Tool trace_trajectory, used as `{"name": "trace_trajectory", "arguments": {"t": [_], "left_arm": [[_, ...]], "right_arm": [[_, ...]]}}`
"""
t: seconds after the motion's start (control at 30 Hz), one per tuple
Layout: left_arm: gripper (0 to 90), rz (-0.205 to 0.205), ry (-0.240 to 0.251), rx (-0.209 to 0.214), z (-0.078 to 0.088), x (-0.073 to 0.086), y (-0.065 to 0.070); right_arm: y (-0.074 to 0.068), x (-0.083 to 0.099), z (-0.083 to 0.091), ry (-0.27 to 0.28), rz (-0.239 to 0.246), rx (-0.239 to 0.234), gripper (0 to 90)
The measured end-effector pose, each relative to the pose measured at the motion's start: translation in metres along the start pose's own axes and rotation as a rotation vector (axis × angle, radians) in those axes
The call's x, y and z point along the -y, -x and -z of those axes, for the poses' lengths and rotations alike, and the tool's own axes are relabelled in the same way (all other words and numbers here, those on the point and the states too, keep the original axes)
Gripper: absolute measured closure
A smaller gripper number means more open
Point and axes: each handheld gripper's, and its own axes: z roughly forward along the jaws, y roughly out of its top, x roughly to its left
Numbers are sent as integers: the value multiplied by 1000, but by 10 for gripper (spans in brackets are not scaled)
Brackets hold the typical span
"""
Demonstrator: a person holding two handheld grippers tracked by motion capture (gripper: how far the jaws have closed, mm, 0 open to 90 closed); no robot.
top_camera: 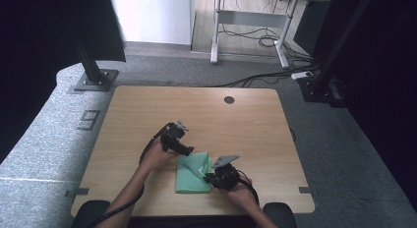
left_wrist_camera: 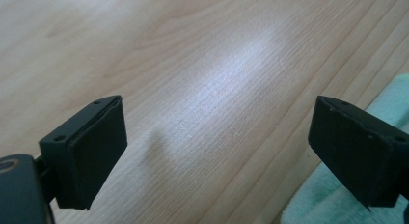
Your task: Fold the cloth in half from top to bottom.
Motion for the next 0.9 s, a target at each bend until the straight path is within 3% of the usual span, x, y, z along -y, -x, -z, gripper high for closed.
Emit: {"name": "trace_trajectory", "arguments": {"t": [0.3,0.53,0.7,0.77,0.9], "left_arm": [[94,-25,9,62,19,13,10],[94,-36,23,87,32,26,14],[94,-48,8,91,37,39,17],[94,-43,4,89,38,45,17],[94,-38,12,95,38,53,20]], "right_arm": [[-3,-1,5,0,-8,-15,689],[-4,1,17,23,-26,-23,574],[-3,1,36,47,-17,-7,480],[1,0,42,50,-9,22,441],[9,-5,42,57,-24,62,386]]}}
